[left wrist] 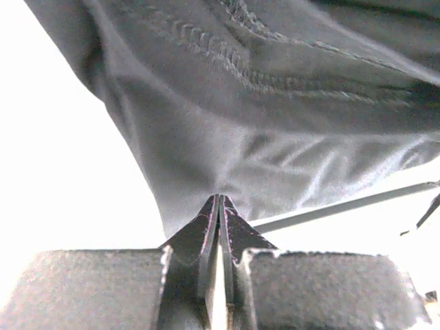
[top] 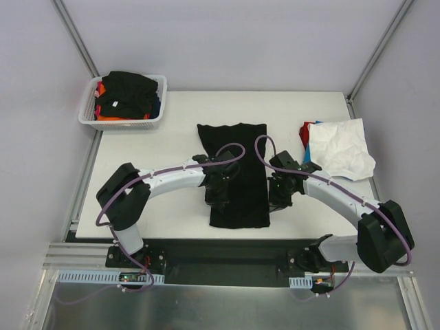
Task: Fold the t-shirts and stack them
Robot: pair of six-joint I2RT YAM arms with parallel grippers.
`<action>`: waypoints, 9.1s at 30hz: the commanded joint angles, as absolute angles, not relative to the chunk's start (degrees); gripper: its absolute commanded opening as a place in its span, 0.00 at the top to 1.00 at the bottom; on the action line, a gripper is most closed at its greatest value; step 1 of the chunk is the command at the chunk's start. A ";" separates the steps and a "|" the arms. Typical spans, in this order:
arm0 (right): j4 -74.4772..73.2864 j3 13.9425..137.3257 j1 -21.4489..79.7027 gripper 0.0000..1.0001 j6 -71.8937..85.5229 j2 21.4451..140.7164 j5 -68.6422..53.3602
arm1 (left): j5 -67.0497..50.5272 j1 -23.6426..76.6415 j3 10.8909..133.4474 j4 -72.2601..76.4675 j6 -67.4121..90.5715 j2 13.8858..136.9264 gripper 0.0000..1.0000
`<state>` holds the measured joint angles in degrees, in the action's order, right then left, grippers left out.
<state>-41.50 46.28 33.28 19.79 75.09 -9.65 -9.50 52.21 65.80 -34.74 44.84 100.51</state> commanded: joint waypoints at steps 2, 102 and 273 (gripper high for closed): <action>-42.10 51.85 33.57 0.96 17.93 78.04 -8.00 | -4.57 52.91 75.66 -42.87 42.10 96.94 1.00; -46.05 69.78 9.58 0.06 4.04 88.33 -21.97 | -17.57 17.85 128.57 -49.22 37.09 136.46 0.18; -27.95 86.49 5.18 0.99 16.09 109.43 -34.19 | -20.48 19.77 114.26 -36.21 39.38 123.93 1.00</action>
<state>-26.44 88.23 4.05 17.12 114.98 -34.70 -21.78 18.13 117.01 -35.11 40.88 130.50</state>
